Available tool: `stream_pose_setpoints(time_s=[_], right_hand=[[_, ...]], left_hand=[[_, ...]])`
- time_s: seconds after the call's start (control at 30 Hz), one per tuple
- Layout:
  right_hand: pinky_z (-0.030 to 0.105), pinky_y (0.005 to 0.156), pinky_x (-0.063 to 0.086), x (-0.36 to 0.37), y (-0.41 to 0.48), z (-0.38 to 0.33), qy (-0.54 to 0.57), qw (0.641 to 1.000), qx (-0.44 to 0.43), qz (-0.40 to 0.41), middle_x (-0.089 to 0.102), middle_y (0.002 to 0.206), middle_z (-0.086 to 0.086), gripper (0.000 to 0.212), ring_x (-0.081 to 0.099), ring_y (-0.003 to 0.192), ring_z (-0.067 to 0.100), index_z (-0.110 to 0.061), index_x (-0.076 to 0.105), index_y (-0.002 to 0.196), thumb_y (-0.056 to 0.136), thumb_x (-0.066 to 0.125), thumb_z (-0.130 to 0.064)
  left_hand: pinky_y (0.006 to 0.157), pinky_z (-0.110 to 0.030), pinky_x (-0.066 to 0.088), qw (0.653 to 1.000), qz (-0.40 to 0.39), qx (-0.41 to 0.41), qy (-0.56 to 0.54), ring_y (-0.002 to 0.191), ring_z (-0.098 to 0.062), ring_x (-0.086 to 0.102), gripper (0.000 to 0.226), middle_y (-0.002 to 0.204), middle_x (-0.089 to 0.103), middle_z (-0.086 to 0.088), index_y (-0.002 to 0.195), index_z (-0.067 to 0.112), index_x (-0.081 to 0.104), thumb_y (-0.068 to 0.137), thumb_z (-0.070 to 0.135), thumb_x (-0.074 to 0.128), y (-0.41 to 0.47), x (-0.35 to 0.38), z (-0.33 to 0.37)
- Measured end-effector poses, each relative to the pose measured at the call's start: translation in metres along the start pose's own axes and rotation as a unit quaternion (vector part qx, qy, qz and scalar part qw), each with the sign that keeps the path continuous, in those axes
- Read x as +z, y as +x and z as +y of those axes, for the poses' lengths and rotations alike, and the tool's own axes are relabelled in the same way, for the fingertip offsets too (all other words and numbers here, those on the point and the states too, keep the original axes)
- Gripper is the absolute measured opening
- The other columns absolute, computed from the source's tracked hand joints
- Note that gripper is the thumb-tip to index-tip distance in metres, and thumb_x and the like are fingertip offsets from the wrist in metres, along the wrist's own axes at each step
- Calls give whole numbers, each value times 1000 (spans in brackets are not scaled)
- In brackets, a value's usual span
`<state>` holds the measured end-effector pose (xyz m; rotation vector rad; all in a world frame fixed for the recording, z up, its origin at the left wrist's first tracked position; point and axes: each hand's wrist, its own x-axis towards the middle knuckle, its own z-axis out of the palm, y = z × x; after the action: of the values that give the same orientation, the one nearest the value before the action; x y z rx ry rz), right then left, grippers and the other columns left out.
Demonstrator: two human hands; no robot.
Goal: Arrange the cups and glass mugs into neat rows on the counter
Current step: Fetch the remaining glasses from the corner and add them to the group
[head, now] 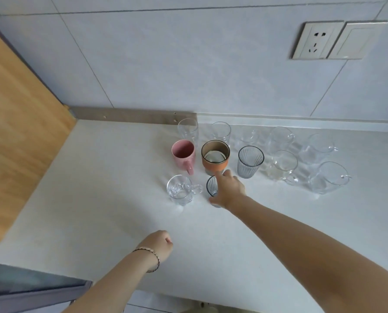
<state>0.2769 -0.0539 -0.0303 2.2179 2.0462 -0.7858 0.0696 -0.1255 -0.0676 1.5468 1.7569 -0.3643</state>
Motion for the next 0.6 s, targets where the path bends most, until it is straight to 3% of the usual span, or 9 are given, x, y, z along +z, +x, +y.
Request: stream_pose_setpoints(time_s=[0.07, 0.23, 0.33, 0.43, 0.5, 0.6], right_hand=[[38, 89, 46, 3, 0, -3, 11, 1000, 5, 9, 42, 129, 11, 79, 49, 115, 31, -22, 27, 140, 76, 72, -29], [37, 95, 45, 2, -13, 10, 14, 999, 4, 28, 38, 137, 8, 90, 43, 127, 24, -11, 19, 145, 79, 71, -42], [36, 99, 42, -7, -33, 47, -40, 999, 16, 17, 35, 142, 8, 73, 38, 132, 24, -10, 25, 143, 86, 64, -33], [34, 98, 42, -18, -61, 107, -60, 993, 98, 2, 39, 138, 7, 49, 38, 131, 24, -12, 38, 137, 92, 54, -23], [33, 98, 41, -28, -83, 152, -52, 985, 167, -8, 43, 135, 7, 43, 40, 129, 23, -13, 43, 134, 93, 50, -23], [33, 99, 41, -44, -121, 221, -35, 967, 251, -22, 46, 134, 5, 41, 43, 128, 23, -15, 46, 133, 94, 48, -26]], left_hand=[[75, -22, 38, 1000, -3, 11, -5, 84, -16, 51, 32, 77, 50, 11, 62, 31, 42, 90, 15, 39, 2, 0, 0], [77, -22, 39, 999, -21, 42, 17, 86, -15, 51, 31, 89, 52, 6, 62, 32, 41, 90, 16, 39, 9, 4, 16], [79, -24, 42, 995, -40, 73, 54, 86, -17, 53, 24, 93, 55, 4, 68, 29, 45, 89, 18, 39, 15, 12, 42], [76, -25, 41, 987, -60, 110, 104, 86, -19, 54, 22, 95, 56, 3, 69, 27, 44, 88, 17, 37, 18, 21, 82], [81, -27, 42, 979, -66, 144, 131, 90, -19, 53, 27, 98, 56, 1, 64, 27, 40, 89, 17, 38, 18, 29, 115], [89, -30, 46, 962, -76, 196, 175, 93, -20, 54, 16, 104, 59, -1, 78, 23, 46, 90, 19, 37, 14, 46, 172]])
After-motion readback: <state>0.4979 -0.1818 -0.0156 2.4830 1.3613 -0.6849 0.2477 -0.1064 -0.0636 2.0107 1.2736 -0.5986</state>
